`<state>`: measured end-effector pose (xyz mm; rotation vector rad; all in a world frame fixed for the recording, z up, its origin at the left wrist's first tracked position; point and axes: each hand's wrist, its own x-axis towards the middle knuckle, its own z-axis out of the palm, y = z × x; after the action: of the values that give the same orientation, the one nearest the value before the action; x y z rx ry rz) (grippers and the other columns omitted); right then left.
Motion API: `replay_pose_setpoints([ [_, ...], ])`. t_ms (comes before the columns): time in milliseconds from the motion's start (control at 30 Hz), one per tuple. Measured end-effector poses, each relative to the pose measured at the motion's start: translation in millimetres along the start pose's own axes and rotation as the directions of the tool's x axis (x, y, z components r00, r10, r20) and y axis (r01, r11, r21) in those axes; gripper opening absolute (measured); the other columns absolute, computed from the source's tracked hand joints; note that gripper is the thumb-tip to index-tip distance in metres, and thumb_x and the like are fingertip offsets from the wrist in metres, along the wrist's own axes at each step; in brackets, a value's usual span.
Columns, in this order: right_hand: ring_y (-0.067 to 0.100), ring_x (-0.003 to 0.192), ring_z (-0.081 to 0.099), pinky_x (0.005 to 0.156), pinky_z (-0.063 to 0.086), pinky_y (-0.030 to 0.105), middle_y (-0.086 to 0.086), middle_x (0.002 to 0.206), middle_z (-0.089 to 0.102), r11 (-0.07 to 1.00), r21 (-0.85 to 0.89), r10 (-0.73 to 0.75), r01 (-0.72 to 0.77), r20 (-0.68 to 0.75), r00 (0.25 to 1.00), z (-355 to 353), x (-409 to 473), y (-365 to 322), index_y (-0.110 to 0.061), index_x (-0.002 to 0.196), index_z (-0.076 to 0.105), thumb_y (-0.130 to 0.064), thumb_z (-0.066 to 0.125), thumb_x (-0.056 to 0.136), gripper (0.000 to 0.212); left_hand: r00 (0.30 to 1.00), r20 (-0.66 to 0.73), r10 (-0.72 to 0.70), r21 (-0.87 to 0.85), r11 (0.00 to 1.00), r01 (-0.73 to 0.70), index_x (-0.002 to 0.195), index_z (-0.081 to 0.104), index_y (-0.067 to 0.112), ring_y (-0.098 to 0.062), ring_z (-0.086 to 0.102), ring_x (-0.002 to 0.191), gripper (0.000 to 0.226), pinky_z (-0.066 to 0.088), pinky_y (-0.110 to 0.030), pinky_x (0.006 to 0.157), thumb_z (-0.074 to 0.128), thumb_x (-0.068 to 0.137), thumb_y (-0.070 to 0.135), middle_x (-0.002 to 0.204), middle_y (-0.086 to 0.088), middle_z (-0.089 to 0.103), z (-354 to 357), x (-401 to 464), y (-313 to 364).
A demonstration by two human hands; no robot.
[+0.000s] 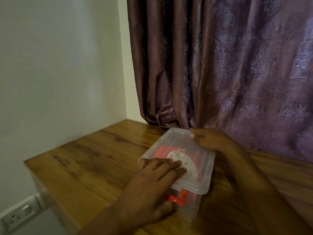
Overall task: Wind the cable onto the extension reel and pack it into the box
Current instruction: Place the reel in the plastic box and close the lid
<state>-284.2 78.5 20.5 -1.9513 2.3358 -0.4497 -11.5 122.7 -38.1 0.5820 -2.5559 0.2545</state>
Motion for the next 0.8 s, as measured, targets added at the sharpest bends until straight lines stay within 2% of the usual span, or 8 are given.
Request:
replay_pose_setpoints([
  [67, 0.029, 0.139, 0.032, 0.114, 0.022, 0.043, 0.001, 0.156, 0.027, 0.996, -0.085, 0.004, -0.003, 0.015, 1.0, 3, 12, -11, -0.037, 0.143, 0.035, -0.055, 0.027, 0.096, 0.051, 1.0, 0.013, 0.002, -0.006, 1.0, -0.002, 0.14, 0.028, 0.04, -0.001, 0.029, 0.132, 0.075, 0.023, -0.031, 0.105, 0.053, 0.072, 0.06, 0.145, 0.022, 0.033, -1, 0, 1],
  [133, 0.032, 0.135, 0.038, 0.112, 0.027, 0.045, 0.006, 0.157, 0.024, 0.995, -0.104, 0.006, -0.005, 0.013, 1.0, 5, 23, -17, -0.034, 0.139, 0.043, -0.049, 0.025, 0.097, 0.048, 1.0, 0.022, 0.006, -0.026, 1.0, -0.006, 0.141, 0.027, 0.039, 0.0, 0.026, 0.134, 0.074, 0.019, -0.03, 0.107, 0.051, 0.073, 0.057, 0.147, 0.021, 0.032, -2, 0, 2],
  [233, 0.034, 0.128, 0.045, 0.107, 0.035, 0.043, 0.012, 0.153, 0.032, 0.995, -0.101, 0.01, -0.008, 0.013, 1.0, 3, 32, -16, -0.027, 0.131, 0.053, -0.038, 0.027, 0.099, 0.043, 1.0, 0.023, 0.021, -0.049, 0.999, -0.02, 0.142, 0.027, 0.036, 0.0, 0.023, 0.136, 0.067, 0.01, -0.025, 0.11, 0.043, 0.079, 0.052, 0.148, 0.018, 0.031, -6, -1, 4],
  [367, 0.035, 0.127, 0.045, 0.107, 0.036, 0.043, 0.014, 0.151, 0.036, 0.997, -0.074, 0.018, -0.017, 0.017, 1.0, 5, 38, -12, -0.023, 0.129, 0.056, -0.035, 0.028, 0.099, 0.042, 0.998, 0.019, 0.059, -0.084, 0.995, -0.057, 0.146, 0.021, 0.035, 0.001, 0.019, 0.138, 0.061, 0.004, -0.022, 0.113, 0.042, 0.09, 0.048, 0.15, 0.016, 0.029, -10, -4, -1],
  [433, 0.034, 0.123, 0.049, 0.104, 0.039, 0.044, 0.014, 0.145, 0.045, 0.998, -0.057, 0.018, -0.018, -0.011, 1.0, 6, 37, -11, -0.025, 0.127, 0.057, -0.037, 0.029, 0.099, 0.041, 0.997, 0.017, 0.069, -0.131, 0.989, -0.066, 0.145, 0.022, 0.039, 0.005, 0.019, 0.137, 0.056, 0.011, -0.024, 0.114, 0.044, 0.094, 0.044, 0.149, 0.019, 0.031, -16, -3, -8],
  [500, 0.034, 0.12, 0.05, 0.102, 0.041, 0.044, 0.013, 0.141, 0.049, 0.999, -0.051, 0.012, -0.014, -0.041, 0.999, 7, 35, -10, -0.028, 0.127, 0.057, -0.038, 0.029, 0.098, 0.041, 0.996, 0.019, 0.09, -0.218, 0.972, -0.084, 0.142, 0.033, 0.039, 0.006, 0.026, 0.135, 0.049, 0.026, -0.027, 0.112, 0.046, 0.095, 0.041, 0.146, 0.019, 0.039, -23, 0, -16],
  [567, 0.033, 0.119, 0.051, 0.102, 0.041, 0.044, 0.011, 0.139, 0.051, 0.998, -0.055, 0.0, -0.003, -0.056, 0.998, 9, 35, -8, -0.029, 0.126, 0.057, -0.037, 0.031, 0.099, 0.039, 0.995, 0.015, 0.097, -0.283, 0.955, -0.088, 0.138, 0.041, 0.037, 0.006, 0.034, 0.132, 0.045, 0.034, -0.029, 0.109, 0.046, 0.094, 0.043, 0.141, 0.018, 0.046, -29, 3, -20],
  [800, 0.034, 0.113, 0.055, 0.098, 0.044, 0.043, 0.013, 0.133, 0.056, 0.999, -0.052, -0.012, 0.008, -0.073, 0.997, 11, 39, -6, -0.028, 0.122, 0.06, -0.037, 0.032, 0.098, 0.037, 0.997, -0.005, 0.072, -0.365, 0.928, -0.069, 0.135, 0.045, 0.038, 0.007, 0.037, 0.13, 0.041, 0.033, -0.025, 0.11, 0.044, 0.094, 0.045, 0.137, 0.024, 0.047, -26, 2, -20],
])
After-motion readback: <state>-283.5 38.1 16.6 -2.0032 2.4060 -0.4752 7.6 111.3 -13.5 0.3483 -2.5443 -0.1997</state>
